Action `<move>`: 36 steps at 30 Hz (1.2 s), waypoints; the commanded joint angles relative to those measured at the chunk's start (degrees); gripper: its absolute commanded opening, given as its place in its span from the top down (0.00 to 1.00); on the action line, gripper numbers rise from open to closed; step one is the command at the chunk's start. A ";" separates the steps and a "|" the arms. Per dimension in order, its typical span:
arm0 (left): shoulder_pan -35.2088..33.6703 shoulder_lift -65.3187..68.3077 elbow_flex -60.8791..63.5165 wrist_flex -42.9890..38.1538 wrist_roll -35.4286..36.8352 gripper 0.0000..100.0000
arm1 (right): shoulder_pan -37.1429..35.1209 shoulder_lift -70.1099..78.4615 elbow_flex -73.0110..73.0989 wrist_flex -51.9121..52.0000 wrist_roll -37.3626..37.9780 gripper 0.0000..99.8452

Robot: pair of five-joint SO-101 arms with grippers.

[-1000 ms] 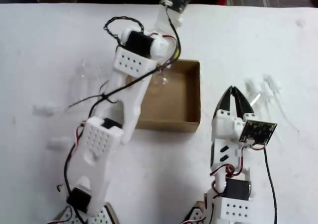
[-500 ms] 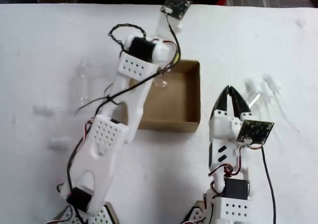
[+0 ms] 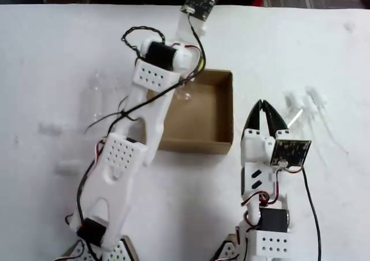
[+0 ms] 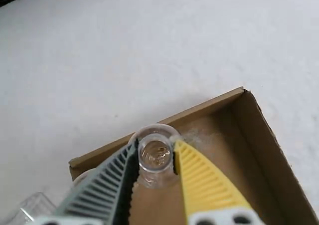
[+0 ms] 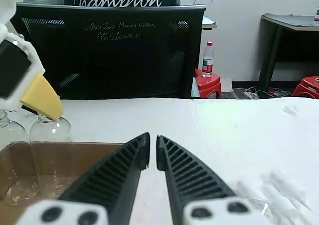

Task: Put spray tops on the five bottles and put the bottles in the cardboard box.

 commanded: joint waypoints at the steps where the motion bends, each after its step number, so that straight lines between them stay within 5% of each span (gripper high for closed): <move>1: -0.75 -1.10 -2.73 2.11 0.53 0.90 | -0.48 0.40 0.44 0.04 0.70 0.98; 23: -0.75 -2.15 -2.90 0.44 0.44 0.80 | -0.48 0.40 0.44 0.04 0.79 0.98; 36: -2.59 -22.46 -2.55 1.67 -3.43 0.80 | -0.48 0.40 0.44 0.04 0.79 0.98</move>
